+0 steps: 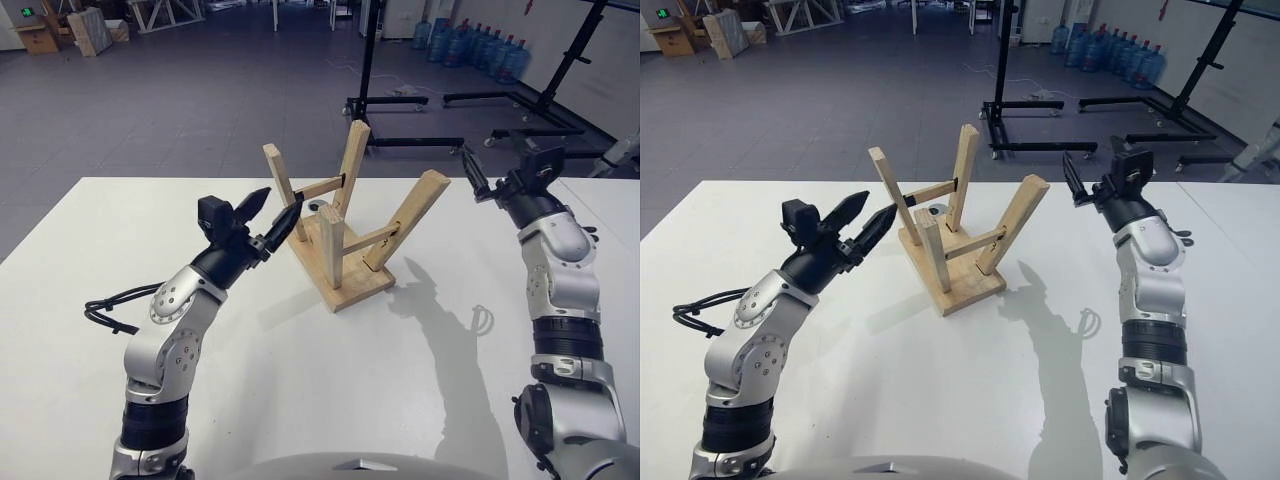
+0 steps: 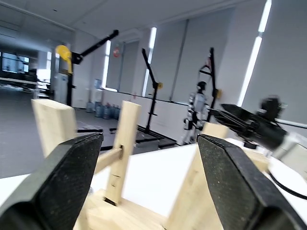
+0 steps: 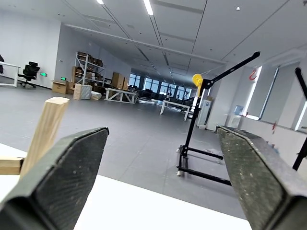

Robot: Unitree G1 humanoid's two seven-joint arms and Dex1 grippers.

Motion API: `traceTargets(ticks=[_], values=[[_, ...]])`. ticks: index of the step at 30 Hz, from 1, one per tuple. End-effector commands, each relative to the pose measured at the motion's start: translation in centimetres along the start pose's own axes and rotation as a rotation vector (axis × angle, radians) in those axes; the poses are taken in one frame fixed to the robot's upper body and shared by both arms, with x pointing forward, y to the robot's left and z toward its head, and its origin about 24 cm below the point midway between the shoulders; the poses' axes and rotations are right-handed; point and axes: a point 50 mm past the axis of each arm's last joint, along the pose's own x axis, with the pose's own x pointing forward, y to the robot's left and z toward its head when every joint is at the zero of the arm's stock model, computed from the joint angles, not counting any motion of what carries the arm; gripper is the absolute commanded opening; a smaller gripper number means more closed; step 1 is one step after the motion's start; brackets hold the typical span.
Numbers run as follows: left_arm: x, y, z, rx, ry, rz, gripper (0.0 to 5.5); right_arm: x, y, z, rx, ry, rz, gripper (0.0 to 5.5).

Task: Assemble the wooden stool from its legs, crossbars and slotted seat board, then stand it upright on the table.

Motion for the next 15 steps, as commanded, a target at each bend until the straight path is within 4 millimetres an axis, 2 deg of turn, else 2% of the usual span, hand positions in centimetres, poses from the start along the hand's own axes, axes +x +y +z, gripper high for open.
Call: traceTargets(ticks=[1, 7, 12, 15], values=[[0.1, -0.9, -1.2, -0.015, 0.075, -0.055, 3.60, 0.8, 1.2, -0.1, 0.033, -0.001, 0.051, 4.13], [0.5, -1.0, -1.3, -0.010, 0.093, -0.070, 3.60, 1.3, 2.4, 0.4, 0.044, -0.018, 0.127, 4.13], [1.2, -1.3, -1.6, -0.007, 0.106, -0.097, 3.60, 0.9, 4.5, -0.5, 0.084, 0.037, 0.299, 4.13], [1.7, -1.7, -2.0, -0.010, 0.121, -0.138, 3.60, 0.7, 5.1, -0.8, 0.085, 0.055, 0.339, 4.13]])
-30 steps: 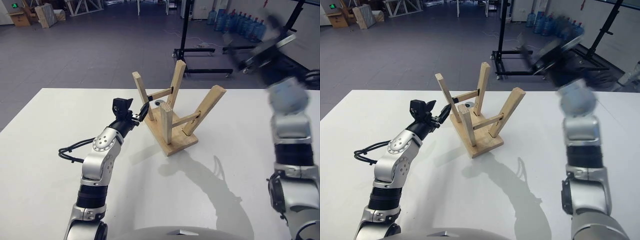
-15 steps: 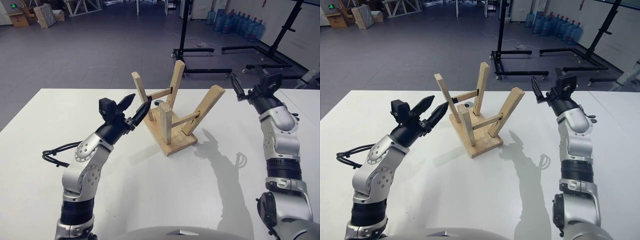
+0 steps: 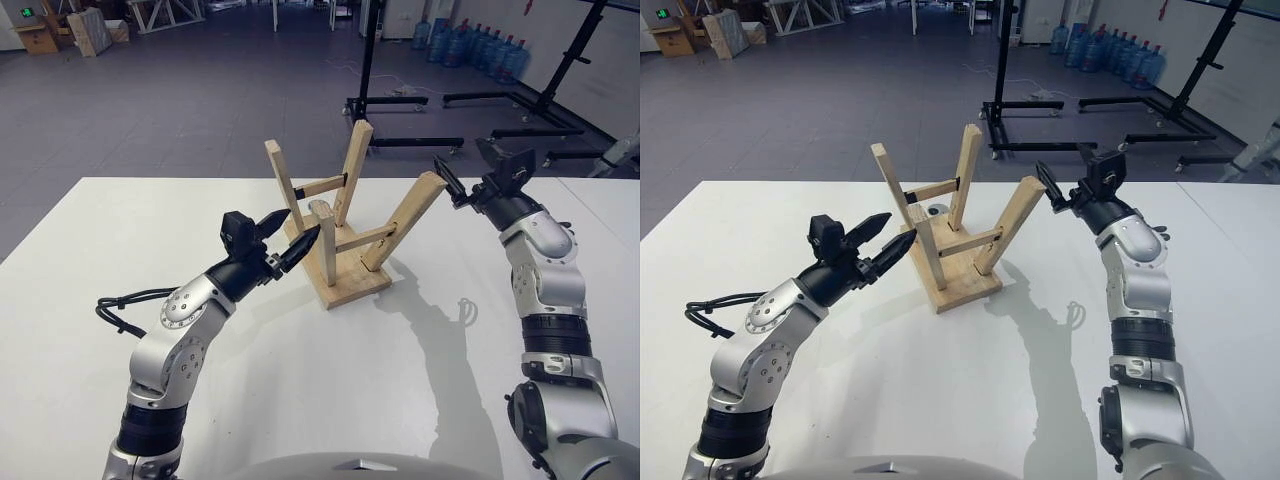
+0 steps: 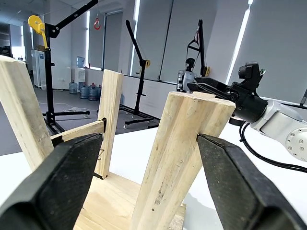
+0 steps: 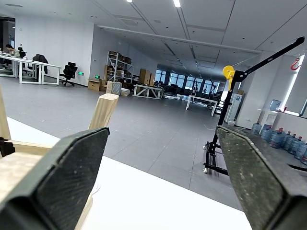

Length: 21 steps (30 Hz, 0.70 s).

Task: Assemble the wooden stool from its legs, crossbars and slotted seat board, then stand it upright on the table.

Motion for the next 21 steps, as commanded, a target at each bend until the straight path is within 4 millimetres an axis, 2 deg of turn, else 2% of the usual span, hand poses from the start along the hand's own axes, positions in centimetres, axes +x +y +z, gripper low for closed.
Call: traceTargets(ticks=[1, 7, 11, 21], values=[[1.6, -1.2, -0.5, 0.003, 0.034, -0.101, 3.60, 0.5, 2.9, -1.0, 0.015, 0.031, 0.175, 4.13], [2.1, -1.1, -0.9, 0.024, 0.058, -0.127, 3.60, 1.0, 3.2, -0.3, 0.031, -0.001, 0.182, 4.13], [2.2, -1.2, -1.1, 0.034, 0.069, -0.136, 3.60, 1.3, 4.8, 0.6, 0.089, -0.034, 0.273, 4.13], [3.2, -1.8, -0.8, 0.044, 0.045, -0.170, 3.60, 2.0, 8.0, 0.2, 0.085, -0.005, 0.383, 4.13]])
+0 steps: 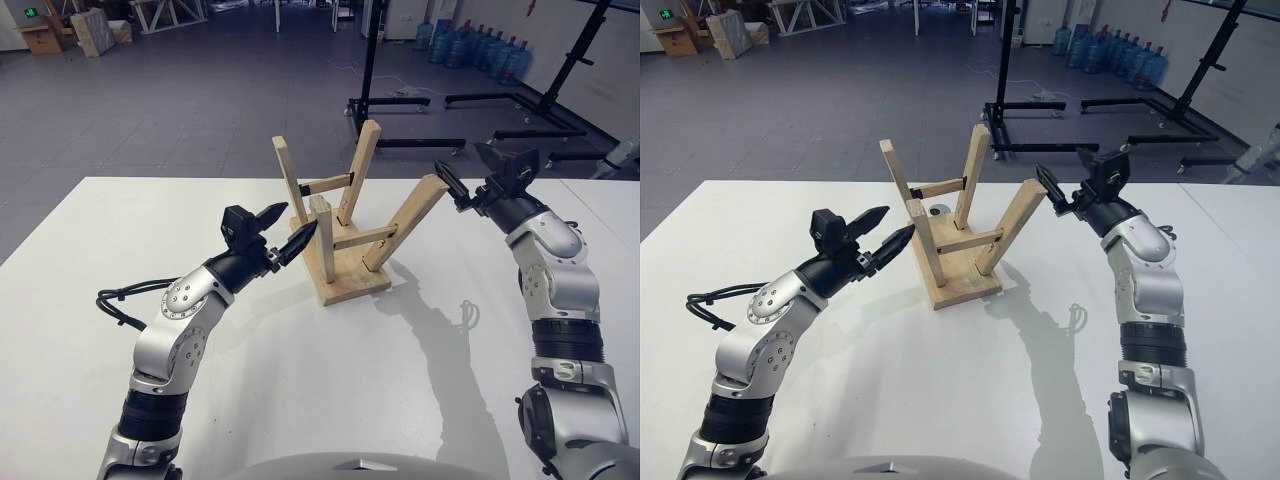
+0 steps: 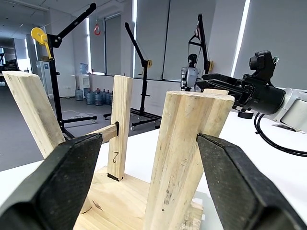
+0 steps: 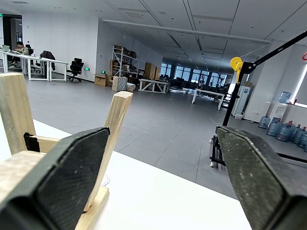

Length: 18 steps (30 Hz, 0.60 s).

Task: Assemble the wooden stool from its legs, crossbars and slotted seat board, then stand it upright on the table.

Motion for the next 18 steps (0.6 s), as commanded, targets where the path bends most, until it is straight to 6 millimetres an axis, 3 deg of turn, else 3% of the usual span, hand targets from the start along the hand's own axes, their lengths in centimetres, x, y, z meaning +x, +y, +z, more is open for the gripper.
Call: traceTargets(ticks=[1, 5, 10, 15, 18], values=[[2.8, -2.7, -0.6, -0.042, 0.030, -0.161, 3.60, 2.6, 7.8, -0.4, 0.045, -0.031, 0.360, 4.13], [2.0, -1.1, -0.3, -0.026, 0.023, -0.073, 3.60, 2.2, 7.4, -0.3, 0.045, -0.031, 0.347, 4.13], [-0.7, 2.5, 0.5, 0.010, 0.019, 0.117, 3.60, 0.3, 6.6, 0.6, 0.025, -0.026, 0.338, 4.13], [-3.2, 5.9, 0.2, 0.048, 0.063, 0.281, 3.60, -2.7, 11.9, 2.8, 0.012, -0.017, 0.632, 4.13], [-3.5, 7.0, -0.6, 0.055, 0.088, 0.340, 3.60, -2.6, 13.0, 4.0, -0.004, -0.032, 0.720, 4.13]])
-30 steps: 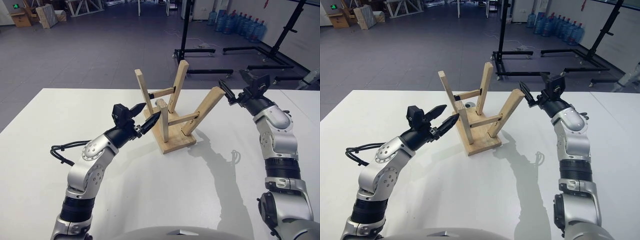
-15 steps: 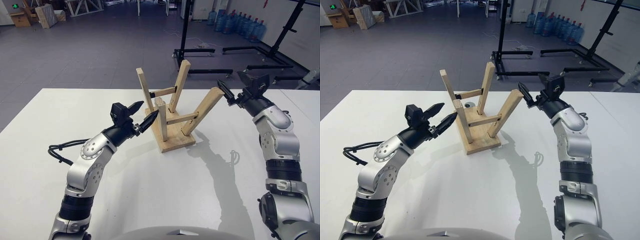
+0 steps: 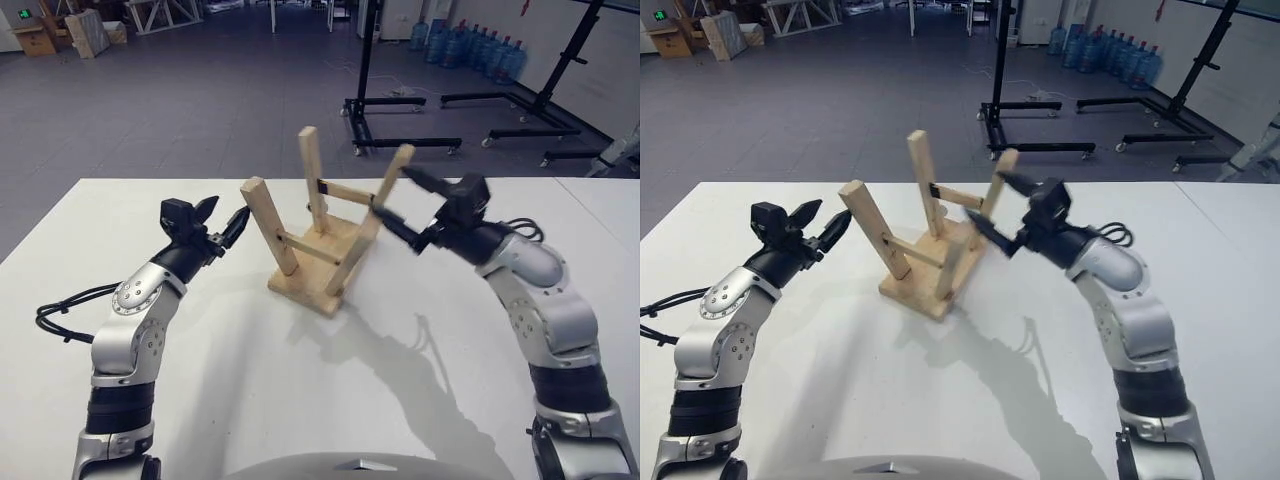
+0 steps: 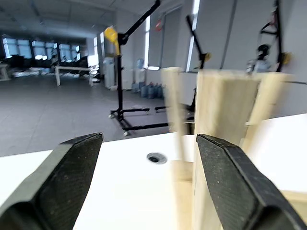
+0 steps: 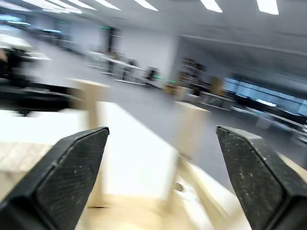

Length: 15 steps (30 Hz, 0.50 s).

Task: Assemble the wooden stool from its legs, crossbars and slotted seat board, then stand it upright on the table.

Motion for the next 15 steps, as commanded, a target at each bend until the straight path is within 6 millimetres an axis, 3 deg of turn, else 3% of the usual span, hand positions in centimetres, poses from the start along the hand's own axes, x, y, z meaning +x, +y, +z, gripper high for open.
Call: traceTargets(ticks=[1, 7, 15], values=[[0.8, 0.6, -0.8, 0.010, 0.023, 0.027, 3.60, 0.9, 1.1, 0.4, 0.007, 0.032, 0.120, 4.13], [1.1, 0.6, -1.2, 0.013, 0.022, 0.048, 3.60, 0.5, -1.5, 1.7, -0.137, 0.052, 0.065, 4.13], [1.0, 0.6, -0.7, 0.043, 0.005, 0.053, 3.60, 0.2, -1.6, 6.5, -0.243, -0.114, 0.059, 4.13]])
